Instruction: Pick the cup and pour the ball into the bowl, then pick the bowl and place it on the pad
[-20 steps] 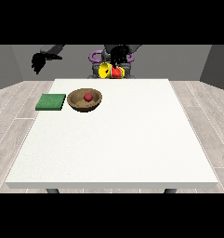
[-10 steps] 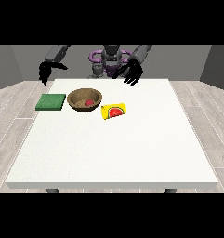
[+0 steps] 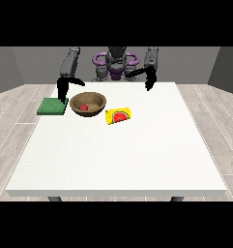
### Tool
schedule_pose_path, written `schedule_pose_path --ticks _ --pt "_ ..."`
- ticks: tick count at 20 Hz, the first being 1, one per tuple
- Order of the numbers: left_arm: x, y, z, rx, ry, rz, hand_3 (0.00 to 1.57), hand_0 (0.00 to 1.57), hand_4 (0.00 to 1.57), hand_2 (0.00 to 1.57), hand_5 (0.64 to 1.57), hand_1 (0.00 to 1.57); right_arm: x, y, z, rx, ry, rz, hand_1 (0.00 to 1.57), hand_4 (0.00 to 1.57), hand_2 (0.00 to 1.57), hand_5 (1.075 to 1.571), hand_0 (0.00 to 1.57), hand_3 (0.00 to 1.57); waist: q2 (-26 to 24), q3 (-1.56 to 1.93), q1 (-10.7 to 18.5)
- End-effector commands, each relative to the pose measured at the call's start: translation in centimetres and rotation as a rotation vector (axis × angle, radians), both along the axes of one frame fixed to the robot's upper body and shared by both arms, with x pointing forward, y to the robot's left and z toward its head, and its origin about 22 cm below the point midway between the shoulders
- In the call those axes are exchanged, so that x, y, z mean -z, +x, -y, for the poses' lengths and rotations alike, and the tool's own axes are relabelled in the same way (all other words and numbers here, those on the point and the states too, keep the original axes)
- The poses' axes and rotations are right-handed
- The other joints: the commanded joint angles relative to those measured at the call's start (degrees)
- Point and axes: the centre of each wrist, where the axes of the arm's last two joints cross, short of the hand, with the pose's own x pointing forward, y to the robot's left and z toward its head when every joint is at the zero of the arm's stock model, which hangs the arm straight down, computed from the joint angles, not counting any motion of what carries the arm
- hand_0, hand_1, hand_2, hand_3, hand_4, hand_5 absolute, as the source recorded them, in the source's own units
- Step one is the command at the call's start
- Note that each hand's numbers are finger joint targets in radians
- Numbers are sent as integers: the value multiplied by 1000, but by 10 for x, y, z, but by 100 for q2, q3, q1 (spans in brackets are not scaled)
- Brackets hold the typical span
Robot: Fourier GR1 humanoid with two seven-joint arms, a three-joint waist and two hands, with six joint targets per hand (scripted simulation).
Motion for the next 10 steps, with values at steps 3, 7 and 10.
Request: schedule_pose_path --ticks 3,7,10 --pt "28 -19 -48 37 -61 -20 0 0 0 0 1564 0 6 13 -14 17 33 -52 0 306 0 1568 0 0 -198 20 70" --pt "-25 1 -48 37 -43 44 0 0 0 0 1565 0 27 17 -20 72 16 -24 0 251 0 1567 0 0 93 24 207" --pt "-31 -1 -54 53 -47 75 0 0 0 0 1566 0 37 13 -9 53 14 -12 0 189 0 1563 0 0 282 24 147"
